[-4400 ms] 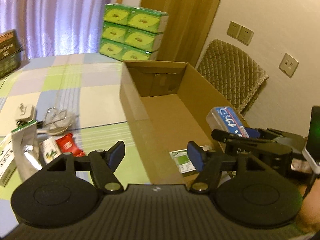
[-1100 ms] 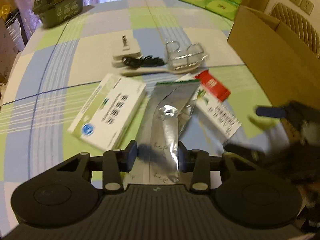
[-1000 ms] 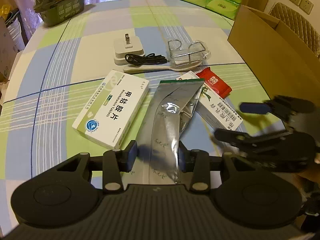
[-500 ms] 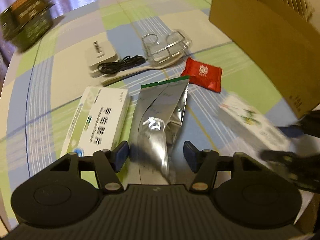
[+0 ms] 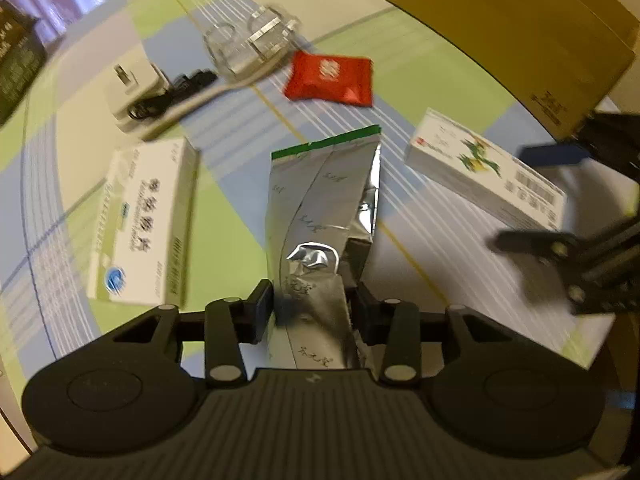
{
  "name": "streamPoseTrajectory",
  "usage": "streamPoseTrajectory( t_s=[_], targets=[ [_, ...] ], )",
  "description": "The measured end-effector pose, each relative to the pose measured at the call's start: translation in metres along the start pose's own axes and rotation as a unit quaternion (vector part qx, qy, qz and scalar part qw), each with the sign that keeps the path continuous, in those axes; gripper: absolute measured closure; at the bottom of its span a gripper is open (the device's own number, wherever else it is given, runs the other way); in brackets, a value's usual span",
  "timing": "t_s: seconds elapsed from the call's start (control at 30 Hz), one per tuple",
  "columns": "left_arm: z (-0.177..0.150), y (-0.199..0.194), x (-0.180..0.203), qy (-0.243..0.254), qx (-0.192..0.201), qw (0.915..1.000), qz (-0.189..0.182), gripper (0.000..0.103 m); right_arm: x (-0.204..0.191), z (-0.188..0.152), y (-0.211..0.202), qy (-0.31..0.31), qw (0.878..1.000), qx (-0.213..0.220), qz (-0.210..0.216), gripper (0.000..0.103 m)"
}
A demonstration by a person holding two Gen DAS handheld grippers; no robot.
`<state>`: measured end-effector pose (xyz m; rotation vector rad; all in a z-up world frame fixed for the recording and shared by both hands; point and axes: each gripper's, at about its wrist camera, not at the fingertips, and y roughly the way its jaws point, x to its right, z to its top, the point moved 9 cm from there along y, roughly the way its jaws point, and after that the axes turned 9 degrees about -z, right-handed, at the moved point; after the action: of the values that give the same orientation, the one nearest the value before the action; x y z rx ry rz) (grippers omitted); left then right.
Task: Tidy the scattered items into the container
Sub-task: 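Grasp the silver foil bag with the left gripper while the right gripper grasps the white ointment box, then carry the foil bag and ointment box over the cardboard box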
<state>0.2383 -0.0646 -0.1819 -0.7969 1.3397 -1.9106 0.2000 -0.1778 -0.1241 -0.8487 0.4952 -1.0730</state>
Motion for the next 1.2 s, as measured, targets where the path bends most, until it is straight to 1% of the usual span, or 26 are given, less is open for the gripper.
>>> streamPoseTrajectory(
  t_s=[0.03, 0.1, 0.23, 0.37, 0.4, 0.47, 0.5, 0.63, 0.83, 1.07, 1.2],
  targets=[
    [0.000, 0.001, 0.000, -0.002, -0.002, 1.0000, -0.002, 0.058, 0.000, 0.001, 0.003, -0.001, 1.000, -0.006, 0.001, 0.029],
    [0.003, 0.003, -0.002, -0.004, -0.009, 0.9999, -0.004, 0.056, 0.000, 0.003, 0.008, -0.005, 1.000, -0.019, 0.003, 0.029],
    [0.005, 0.014, -0.003, -0.005, -0.028, 0.9995, -0.009, 0.053, 0.001, 0.006, 0.019, -0.017, 0.999, -0.046, 0.005, 0.029],
    [0.007, 0.017, -0.003, -0.008, -0.027, 0.9996, -0.006, 0.051, -0.001, 0.009, 0.023, -0.027, 0.998, -0.056, 0.011, 0.030],
    [0.007, 0.017, -0.003, -0.008, -0.025, 0.9996, -0.006, 0.051, -0.002, 0.009, 0.023, -0.035, 0.998, -0.057, 0.008, 0.042],
    [0.006, 0.016, -0.003, -0.004, -0.025, 0.9997, -0.005, 0.055, -0.002, 0.010, 0.021, -0.049, 0.997, -0.052, -0.006, 0.062],
    [0.006, 0.016, -0.002, -0.001, -0.026, 0.9997, -0.005, 0.060, -0.001, 0.009, 0.020, -0.048, 0.997, -0.053, -0.007, 0.062],
    [0.002, 0.013, 0.003, 0.016, -0.032, 0.9994, 0.001, 0.066, -0.001, 0.005, 0.012, -0.043, 0.998, -0.046, -0.016, 0.063],
    [-0.004, -0.004, 0.013, 0.017, -0.021, 0.9996, -0.004, 0.067, 0.002, 0.006, -0.015, -0.005, 1.000, -0.023, -0.015, 0.063],
    [-0.003, -0.029, 0.028, 0.030, -0.008, 0.9995, -0.005, 0.069, 0.003, 0.011, -0.043, 0.011, 1.000, 0.000, -0.017, 0.063],
    [-0.003, -0.040, 0.036, 0.030, 0.000, 0.9995, -0.011, 0.069, 0.004, 0.010, -0.054, 0.017, 1.000, 0.008, -0.018, 0.063]
  ],
)
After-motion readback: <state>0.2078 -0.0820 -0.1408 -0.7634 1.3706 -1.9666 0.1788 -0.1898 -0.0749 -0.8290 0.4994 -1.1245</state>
